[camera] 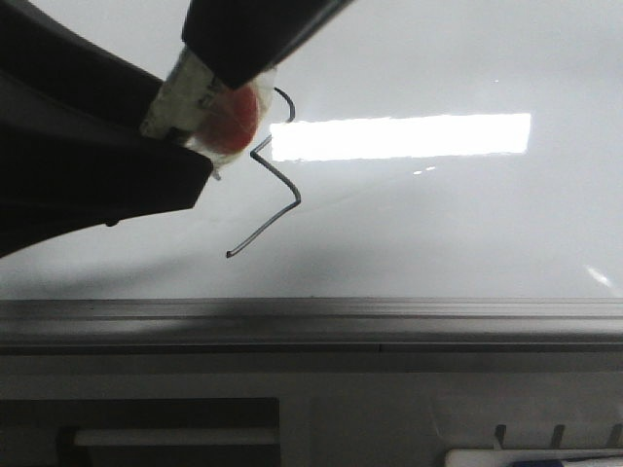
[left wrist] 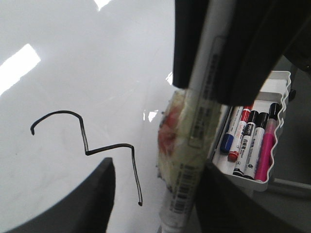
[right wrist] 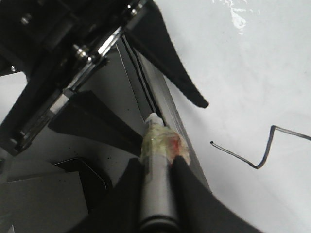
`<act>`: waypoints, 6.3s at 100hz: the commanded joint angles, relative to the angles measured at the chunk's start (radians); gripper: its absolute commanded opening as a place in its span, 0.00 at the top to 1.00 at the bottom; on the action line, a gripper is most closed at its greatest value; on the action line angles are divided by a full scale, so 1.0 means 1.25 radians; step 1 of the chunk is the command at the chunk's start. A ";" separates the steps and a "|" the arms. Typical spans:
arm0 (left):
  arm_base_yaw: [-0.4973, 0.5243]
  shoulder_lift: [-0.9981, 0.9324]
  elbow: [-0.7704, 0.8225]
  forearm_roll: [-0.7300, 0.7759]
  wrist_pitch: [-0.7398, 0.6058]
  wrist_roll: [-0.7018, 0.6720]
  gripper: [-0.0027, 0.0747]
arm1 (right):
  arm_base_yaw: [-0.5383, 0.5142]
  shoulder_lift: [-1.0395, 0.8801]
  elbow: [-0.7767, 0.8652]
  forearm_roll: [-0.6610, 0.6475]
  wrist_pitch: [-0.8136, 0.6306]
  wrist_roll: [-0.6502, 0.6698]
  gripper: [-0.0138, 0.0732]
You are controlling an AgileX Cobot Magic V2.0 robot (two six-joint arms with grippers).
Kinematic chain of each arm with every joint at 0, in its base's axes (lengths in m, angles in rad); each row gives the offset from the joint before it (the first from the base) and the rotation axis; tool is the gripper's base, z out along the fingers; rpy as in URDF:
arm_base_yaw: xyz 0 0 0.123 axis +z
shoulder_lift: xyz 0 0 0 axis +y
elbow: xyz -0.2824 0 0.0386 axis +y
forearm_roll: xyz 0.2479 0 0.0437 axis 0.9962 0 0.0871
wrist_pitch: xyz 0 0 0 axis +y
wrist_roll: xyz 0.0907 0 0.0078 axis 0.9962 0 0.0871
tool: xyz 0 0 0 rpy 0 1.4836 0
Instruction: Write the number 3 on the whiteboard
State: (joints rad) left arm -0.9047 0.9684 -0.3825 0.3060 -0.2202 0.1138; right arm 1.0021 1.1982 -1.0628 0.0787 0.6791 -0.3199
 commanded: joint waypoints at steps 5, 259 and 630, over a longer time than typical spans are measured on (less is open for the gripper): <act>-0.007 -0.005 -0.027 -0.005 -0.034 -0.008 0.83 | 0.002 -0.015 -0.025 0.002 -0.052 0.001 0.89; 0.059 0.036 -0.029 -0.744 -0.019 -0.021 0.56 | -0.030 -0.064 -0.025 0.004 -0.194 0.008 0.24; 0.688 -0.797 0.317 -0.281 0.397 0.011 0.99 | -0.030 -0.842 0.718 -0.023 -0.529 0.014 0.91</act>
State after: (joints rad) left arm -0.0469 -0.0057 0.0008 -0.0339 0.3014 0.1338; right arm 0.9703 0.1365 -0.1412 0.0551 0.1053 -0.3037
